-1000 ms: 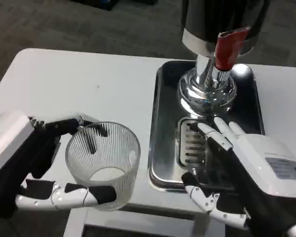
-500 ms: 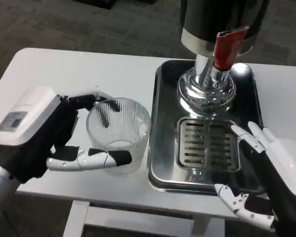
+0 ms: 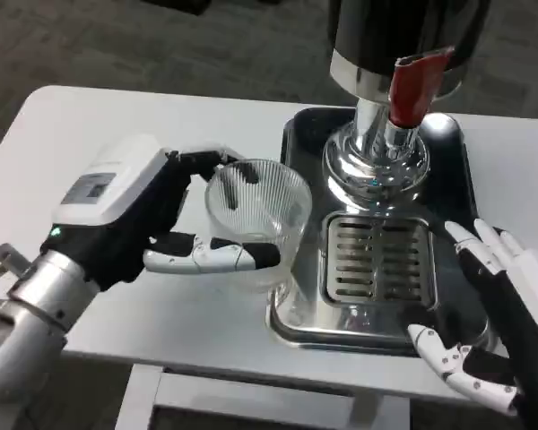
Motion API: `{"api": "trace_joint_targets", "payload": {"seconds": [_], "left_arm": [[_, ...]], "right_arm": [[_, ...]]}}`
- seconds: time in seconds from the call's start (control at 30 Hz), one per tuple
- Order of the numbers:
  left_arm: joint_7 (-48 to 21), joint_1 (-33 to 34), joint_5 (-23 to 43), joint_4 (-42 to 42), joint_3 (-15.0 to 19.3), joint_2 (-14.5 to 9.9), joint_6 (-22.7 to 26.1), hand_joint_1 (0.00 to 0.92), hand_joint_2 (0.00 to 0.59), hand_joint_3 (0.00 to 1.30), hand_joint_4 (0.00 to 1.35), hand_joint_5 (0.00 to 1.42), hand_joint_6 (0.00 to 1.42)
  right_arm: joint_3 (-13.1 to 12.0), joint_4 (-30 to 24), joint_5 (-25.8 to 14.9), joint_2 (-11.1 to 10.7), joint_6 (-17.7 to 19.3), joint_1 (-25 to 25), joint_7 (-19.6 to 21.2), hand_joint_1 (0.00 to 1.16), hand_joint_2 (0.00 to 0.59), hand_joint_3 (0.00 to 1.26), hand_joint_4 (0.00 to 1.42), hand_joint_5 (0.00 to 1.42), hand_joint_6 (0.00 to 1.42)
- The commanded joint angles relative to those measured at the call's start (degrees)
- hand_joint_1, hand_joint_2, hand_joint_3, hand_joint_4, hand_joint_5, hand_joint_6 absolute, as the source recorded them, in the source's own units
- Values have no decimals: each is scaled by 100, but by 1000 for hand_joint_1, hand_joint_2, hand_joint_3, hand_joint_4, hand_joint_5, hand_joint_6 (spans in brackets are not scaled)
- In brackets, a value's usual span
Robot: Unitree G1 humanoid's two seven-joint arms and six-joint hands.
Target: Grasp the cup under the faucet to collect the drink, then remove the cup.
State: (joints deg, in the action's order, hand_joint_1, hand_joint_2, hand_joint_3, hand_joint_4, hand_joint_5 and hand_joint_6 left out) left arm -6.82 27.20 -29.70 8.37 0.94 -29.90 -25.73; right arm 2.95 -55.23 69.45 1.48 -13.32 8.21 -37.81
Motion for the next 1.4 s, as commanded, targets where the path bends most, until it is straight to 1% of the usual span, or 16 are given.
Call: {"api": "trace_joint_targets", "payload": {"seconds": [0.03, 0.23, 0.43, 0.93, 1.13, 1.3, 1.33, 1.4], "left_arm": [[425, 284, -103, 287, -218, 129, -89, 400, 120, 1002, 1176, 1349, 1424], [688, 555, -237, 514, -468, 252, -123, 400, 120, 997, 1173, 1348, 1424], [794, 799, -304, 581, -682, 376, -112, 404, 124, 991, 1160, 1348, 1424], [717, 1076, -396, 821, -1223, 571, -93, 396, 129, 978, 1159, 1348, 1424], [636, 1165, -375, 928, -1360, 571, -133, 395, 129, 976, 1150, 1335, 1424], [575, 1153, -400, 882, -1405, 528, -86, 392, 127, 918, 1042, 1261, 1415], [557, 1136, -449, 832, -1405, 505, -23, 388, 125, 899, 1012, 1247, 1406], [437, 1130, -442, 799, -1408, 473, 59, 378, 115, 831, 914, 1169, 1389]], "right_arm": [[-77, -89, -83, 8, -47, 49, 20, 438, 460, 86, 0, 0, 98], [-172, -94, -165, -21, -76, 50, 26, 433, 461, 86, 0, 0, 98], [-247, -105, -244, -48, -89, 49, 26, 430, 461, 86, 0, 0, 98], [-472, -197, -453, -184, -168, 86, 35, 416, 461, 86, 0, 0, 98], [-567, -206, -539, -236, -206, 97, 69, 406, 461, 86, 0, 0, 98], [-642, -207, -608, -263, -227, 117, 84, 404, 467, 86, 0, 0, 98], [-649, -206, -618, -268, -229, 121, 86, 403, 469, 86, 0, 0, 98], [-663, -207, -640, -274, -229, 132, 98, 403, 471, 88, 0, 0, 98]]}}
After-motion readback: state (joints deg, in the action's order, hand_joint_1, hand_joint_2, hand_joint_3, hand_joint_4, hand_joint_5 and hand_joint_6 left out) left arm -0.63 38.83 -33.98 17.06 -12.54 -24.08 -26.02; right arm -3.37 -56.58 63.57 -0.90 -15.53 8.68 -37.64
